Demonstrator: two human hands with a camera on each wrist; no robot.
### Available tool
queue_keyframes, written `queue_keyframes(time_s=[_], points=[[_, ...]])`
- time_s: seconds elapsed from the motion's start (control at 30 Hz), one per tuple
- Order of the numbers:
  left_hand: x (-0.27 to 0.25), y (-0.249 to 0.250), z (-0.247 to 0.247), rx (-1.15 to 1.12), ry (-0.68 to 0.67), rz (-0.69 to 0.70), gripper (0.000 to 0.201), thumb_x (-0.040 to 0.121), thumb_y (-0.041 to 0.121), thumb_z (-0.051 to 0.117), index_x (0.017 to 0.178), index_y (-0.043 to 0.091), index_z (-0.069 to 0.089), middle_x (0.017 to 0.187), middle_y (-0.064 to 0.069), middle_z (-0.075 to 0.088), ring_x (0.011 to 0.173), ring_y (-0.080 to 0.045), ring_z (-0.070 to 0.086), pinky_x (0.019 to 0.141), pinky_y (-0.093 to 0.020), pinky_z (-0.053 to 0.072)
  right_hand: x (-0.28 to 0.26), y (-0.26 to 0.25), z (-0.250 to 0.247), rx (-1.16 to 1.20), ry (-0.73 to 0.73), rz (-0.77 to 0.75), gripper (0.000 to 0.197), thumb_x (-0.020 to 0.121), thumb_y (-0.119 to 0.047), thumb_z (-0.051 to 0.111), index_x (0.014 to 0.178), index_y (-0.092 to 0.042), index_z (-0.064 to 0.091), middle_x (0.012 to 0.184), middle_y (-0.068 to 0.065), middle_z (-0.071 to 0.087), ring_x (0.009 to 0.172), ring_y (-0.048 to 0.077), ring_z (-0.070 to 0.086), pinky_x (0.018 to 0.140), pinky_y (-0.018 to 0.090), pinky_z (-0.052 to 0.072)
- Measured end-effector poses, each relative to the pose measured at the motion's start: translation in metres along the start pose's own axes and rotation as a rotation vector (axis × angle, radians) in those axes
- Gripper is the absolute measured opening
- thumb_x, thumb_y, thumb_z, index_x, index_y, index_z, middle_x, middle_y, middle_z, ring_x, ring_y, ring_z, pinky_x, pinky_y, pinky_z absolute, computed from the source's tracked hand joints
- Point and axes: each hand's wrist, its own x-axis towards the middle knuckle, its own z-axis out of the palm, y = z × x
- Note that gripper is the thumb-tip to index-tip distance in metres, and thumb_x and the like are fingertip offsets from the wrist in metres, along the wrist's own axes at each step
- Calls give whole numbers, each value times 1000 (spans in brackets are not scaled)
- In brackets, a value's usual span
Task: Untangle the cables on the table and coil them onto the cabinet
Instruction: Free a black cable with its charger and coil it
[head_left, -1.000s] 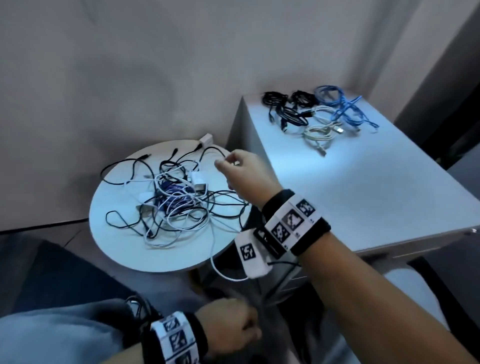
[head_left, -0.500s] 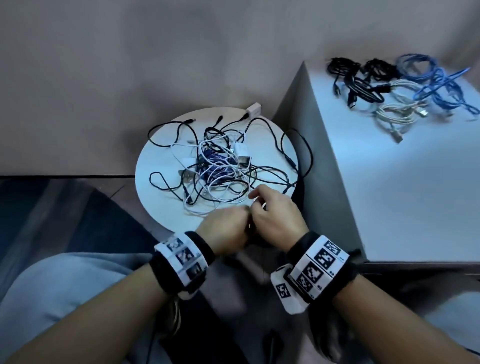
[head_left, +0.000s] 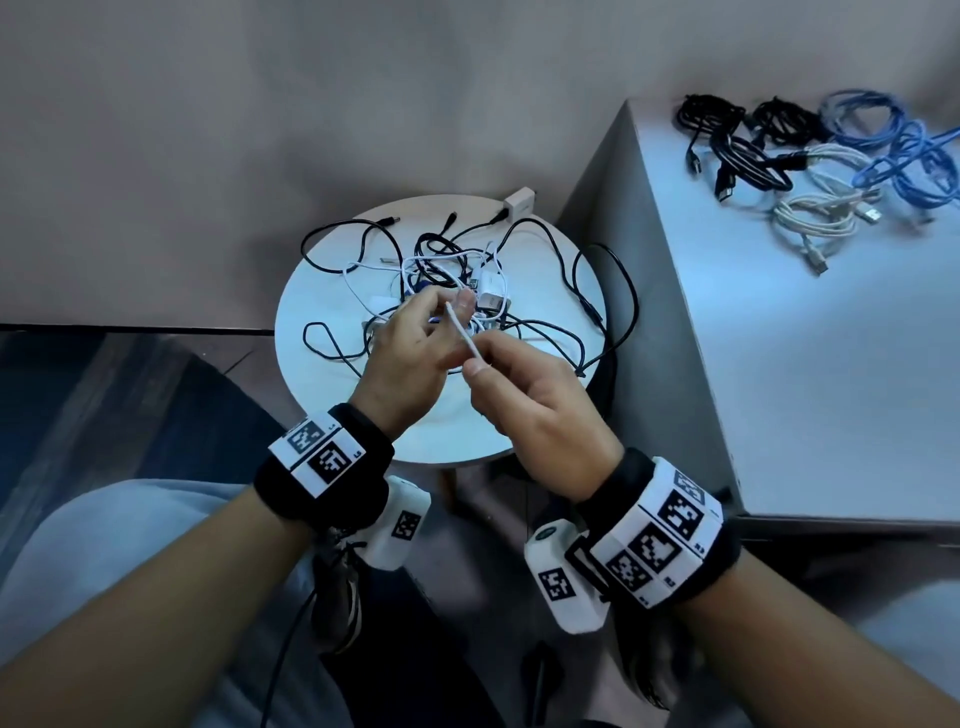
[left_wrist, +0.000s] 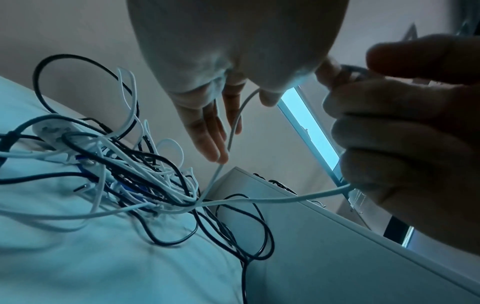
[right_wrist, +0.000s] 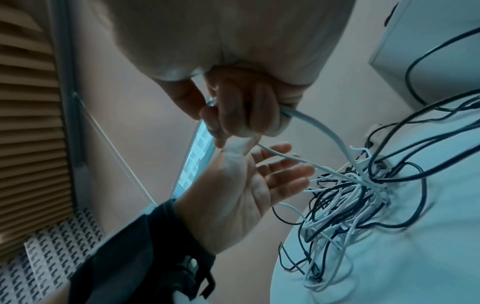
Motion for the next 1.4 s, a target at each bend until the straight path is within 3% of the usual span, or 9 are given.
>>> queue_keyframes(time_s=[0.1, 0.2, 0.37, 0.57, 0.73, 0.93, 1.07, 1.2, 1.4], points=[[1, -1, -1, 36, -88, -50, 49, 105, 52, 41, 87, 14, 67, 76, 0, 69, 71, -14, 63, 69, -34, 51, -2, 1, -2, -86, -35, 5, 26, 94, -22, 47, 94, 0, 61, 64, 9, 45, 63, 30, 44, 58, 43, 39], [-1, 11, -1, -325, -69, -194, 67, 107, 52, 29, 86, 1, 67, 76, -9, 72, 70, -19, 69, 63, -28, 54, 0, 11, -7, -287, -86, 86, 19, 92, -14, 52, 99, -11, 70, 76, -3, 61, 79, 19, 57, 75, 32, 48], [0, 29, -18, -842, -110, -120, 66, 107, 53, 24, 86, 4, 63, 86, -20, 69, 84, -38, 69, 86, -49, 56, 1, 36, -4, -608, 142, -2, 36, 87, -25, 55, 122, -15, 62, 118, 2, 54, 114, 18, 47, 103, 35, 38], [-5, 31, -28, -990, -320, -78, 52, 103, 48, 36, 90, 4, 60, 72, -14, 64, 72, -33, 63, 71, -41, 55, 4, 37, 3, -385, 137, 88, 29, 94, -23, 64, 121, -20, 52, 118, -6, 57, 102, 11, 57, 83, 8, 40], [-5, 28, -30, -986, -488, -24, 34, 98, 32, 43, 97, 2, 60, 79, -15, 68, 79, -32, 70, 79, -43, 58, 12, 36, -1, -169, 163, 82, 16, 99, -14, 59, 113, -20, 63, 108, -3, 68, 85, 1, 63, 75, 15, 45], [5, 18, -24, -614, -309, -43, 27, 86, 11, 51, 109, 8, 64, 112, -15, 65, 104, -31, 65, 91, -42, 51, 17, 28, -10, -48, 227, -68, 31, 87, 3, 52, 87, -25, 65, 111, -1, 69, 106, 19, 65, 93, 46, 51], [6, 3, -16, -96, -158, 27, 46, 86, 2, 53, 125, 25, 61, 125, 2, 63, 112, -19, 64, 92, -35, 54, 16, 23, -19, -59, 196, -1, 25, 80, -11, 52, 74, -33, 62, 89, 10, 65, 87, 39, 59, 82, 63, 46], [9, -1, -12, -41, -238, -51, 35, 95, 15, 64, 128, 28, 61, 119, 2, 68, 102, -17, 68, 82, -35, 56, 13, 15, -21, 6, 191, -15, 13, 90, -20, 56, 82, -22, 66, 82, 10, 67, 82, 37, 61, 83, 59, 51], [5, -21, -5, 453, -363, -56, 58, 90, 31, 72, 142, 27, 47, 134, 0, 55, 105, -14, 65, 99, -41, 51, 18, 4, -26, 215, 271, -104, 16, 102, -1, 47, 106, 0, 62, 77, 13, 60, 71, 24, 60, 71, 26, 50]])
